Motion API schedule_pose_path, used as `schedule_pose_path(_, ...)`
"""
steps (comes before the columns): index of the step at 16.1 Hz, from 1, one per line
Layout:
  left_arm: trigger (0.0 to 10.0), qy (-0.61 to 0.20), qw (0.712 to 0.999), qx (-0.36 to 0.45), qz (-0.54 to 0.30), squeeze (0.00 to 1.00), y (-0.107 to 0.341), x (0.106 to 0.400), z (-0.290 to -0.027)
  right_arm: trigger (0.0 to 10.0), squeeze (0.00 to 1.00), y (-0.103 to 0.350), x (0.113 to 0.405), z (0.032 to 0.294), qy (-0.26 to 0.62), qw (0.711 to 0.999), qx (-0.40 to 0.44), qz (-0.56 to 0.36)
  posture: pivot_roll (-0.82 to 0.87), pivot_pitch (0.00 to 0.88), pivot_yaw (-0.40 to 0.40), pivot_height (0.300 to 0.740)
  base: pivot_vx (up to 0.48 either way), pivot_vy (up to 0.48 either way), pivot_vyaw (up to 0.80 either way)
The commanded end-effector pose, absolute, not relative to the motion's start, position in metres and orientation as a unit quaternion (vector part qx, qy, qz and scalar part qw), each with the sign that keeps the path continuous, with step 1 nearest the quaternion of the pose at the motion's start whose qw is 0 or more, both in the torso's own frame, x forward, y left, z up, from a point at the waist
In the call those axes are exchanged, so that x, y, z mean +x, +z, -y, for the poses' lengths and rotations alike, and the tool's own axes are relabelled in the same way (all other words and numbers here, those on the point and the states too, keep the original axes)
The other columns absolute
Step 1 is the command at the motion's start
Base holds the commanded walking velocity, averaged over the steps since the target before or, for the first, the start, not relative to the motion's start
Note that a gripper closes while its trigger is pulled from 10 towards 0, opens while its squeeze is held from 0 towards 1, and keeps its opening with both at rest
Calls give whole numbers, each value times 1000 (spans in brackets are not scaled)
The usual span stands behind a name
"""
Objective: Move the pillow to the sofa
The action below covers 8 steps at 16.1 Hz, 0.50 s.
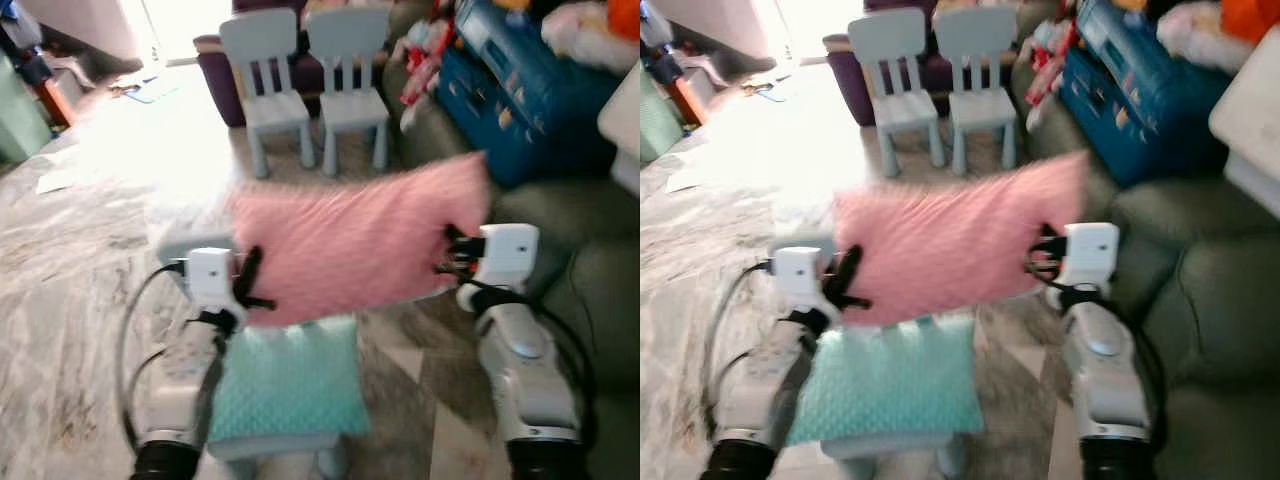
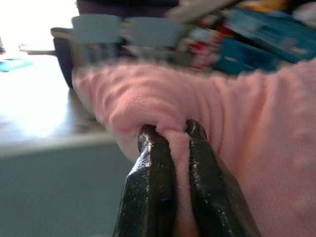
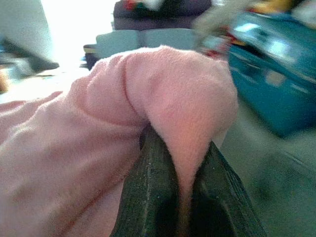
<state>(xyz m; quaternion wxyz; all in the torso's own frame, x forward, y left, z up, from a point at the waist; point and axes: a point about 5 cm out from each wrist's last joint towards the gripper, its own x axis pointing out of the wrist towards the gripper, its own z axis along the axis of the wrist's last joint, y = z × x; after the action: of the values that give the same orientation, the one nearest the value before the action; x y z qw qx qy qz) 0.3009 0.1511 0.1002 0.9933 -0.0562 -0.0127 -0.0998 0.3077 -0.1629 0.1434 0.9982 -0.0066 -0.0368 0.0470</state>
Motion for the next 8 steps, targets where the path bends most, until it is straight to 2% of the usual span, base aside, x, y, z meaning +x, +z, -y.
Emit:
schedule_pose_path(1, 10000, -66, 996, -52, 3, 0, 95, 297, -170, 10000, 0, 155, 310, 146, 75, 995, -4, 60, -193, 0, 79, 740, 0, 0, 0)
schedule_pose_path(8, 10000, -60, 997, -47, -14, 0, 90, 296, -169, 10000, 0, 156, 310, 146, 77, 995, -7, 59, -190, 0, 73, 740, 0, 0, 0)
